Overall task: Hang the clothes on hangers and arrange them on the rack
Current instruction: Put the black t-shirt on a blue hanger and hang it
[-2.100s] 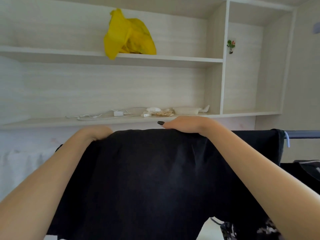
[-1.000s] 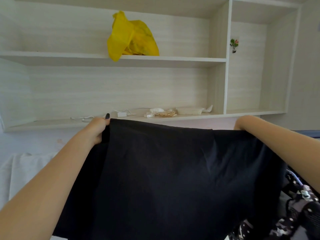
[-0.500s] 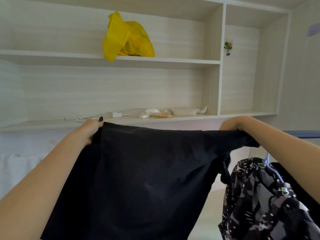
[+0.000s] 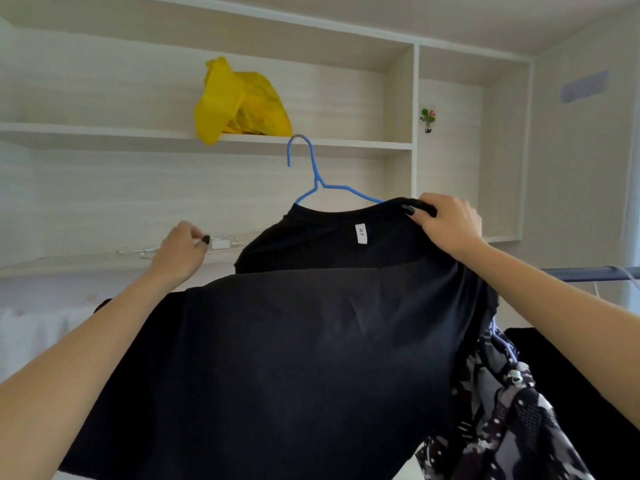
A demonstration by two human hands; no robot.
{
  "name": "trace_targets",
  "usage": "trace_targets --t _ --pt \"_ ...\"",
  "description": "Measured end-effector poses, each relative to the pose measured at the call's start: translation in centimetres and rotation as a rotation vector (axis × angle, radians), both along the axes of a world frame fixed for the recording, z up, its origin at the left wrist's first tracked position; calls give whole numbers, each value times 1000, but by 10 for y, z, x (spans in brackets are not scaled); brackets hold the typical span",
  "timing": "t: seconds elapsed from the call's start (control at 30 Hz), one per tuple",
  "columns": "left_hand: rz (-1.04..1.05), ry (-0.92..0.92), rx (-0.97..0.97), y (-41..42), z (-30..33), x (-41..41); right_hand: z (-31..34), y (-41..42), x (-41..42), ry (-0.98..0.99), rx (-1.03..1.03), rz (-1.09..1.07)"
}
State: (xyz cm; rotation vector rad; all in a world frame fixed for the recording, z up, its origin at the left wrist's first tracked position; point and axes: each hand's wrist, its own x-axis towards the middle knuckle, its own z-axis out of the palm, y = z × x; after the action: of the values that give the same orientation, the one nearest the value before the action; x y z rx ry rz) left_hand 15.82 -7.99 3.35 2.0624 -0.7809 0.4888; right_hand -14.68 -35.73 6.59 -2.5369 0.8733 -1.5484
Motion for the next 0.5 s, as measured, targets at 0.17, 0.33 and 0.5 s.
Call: trace_targets --t 0.17,0.33,0.5 --pt "-196 -317 -18 -26 43 -71 13 19 -14 -151 -3 164" --pt "-112 -446 -58 -41 69 -129 16 22 -36 -193 43 325" --pt "-126 -482 -152 -33 68 -153 15 33 -67 -155 82 415"
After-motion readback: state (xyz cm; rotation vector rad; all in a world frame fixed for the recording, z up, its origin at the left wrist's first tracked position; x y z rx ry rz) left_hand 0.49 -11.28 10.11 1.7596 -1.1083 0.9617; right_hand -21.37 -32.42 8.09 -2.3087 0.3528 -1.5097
